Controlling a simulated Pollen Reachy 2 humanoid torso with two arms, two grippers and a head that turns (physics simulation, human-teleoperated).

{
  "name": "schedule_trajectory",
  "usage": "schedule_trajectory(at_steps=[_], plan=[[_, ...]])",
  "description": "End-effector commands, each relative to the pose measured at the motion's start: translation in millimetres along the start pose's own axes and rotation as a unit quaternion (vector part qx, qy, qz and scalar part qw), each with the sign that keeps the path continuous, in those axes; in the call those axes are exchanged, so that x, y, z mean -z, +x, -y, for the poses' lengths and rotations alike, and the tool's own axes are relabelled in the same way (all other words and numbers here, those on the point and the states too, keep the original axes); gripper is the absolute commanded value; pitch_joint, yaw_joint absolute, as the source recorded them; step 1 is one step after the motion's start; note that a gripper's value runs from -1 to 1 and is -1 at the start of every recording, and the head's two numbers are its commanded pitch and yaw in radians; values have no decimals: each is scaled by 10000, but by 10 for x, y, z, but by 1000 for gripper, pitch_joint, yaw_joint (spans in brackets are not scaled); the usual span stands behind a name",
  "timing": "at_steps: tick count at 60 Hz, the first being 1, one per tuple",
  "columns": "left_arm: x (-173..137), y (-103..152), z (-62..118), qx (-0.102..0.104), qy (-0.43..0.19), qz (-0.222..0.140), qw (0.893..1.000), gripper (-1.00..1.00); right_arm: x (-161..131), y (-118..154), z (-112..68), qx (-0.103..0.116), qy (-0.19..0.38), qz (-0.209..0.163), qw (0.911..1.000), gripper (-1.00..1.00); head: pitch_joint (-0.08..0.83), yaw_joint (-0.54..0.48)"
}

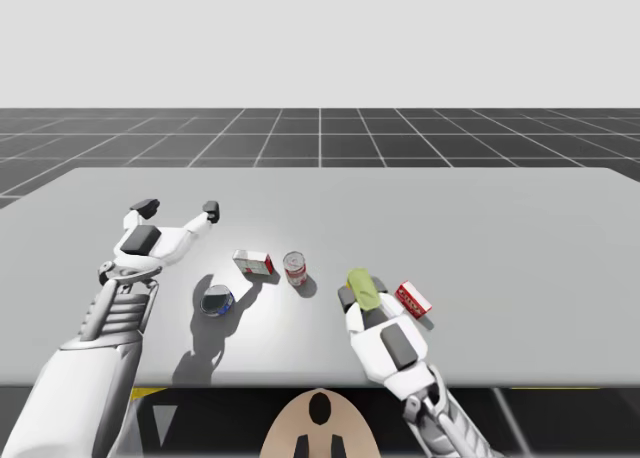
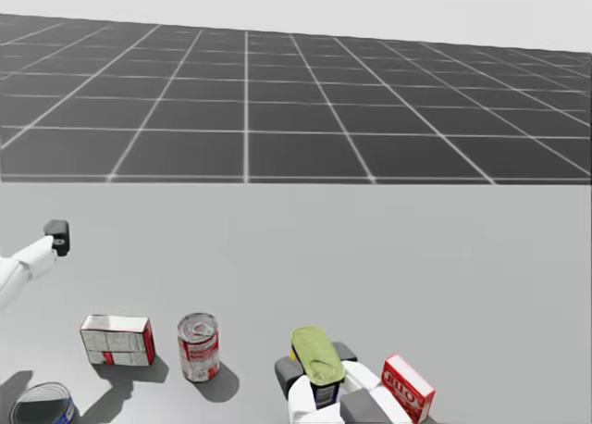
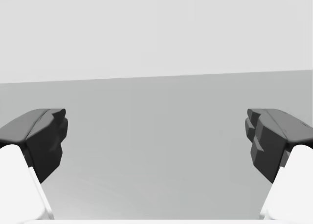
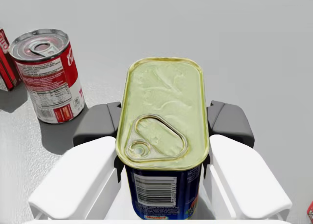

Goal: Grasp the can of spam and hold it up.

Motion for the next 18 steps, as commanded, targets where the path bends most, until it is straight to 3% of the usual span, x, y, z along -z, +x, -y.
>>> schedule_trajectory(at_steps=[1, 13, 18], plan=[[-2, 14, -5, -10, 23, 8, 10000, -1000, -92, 650, -82, -17, 84, 897, 9959, 1000, 335, -119], [-8, 32, -15, -30, 46, 18, 10000, -1000, -261, 1216, -13, -454, -117, 1613, 9858, 1000, 309, -125], [-9, 39, -20, -41, 56, 23, 10000, -1000, -318, 1477, 36, -637, -290, 2004, 9772, 1000, 294, -127]])
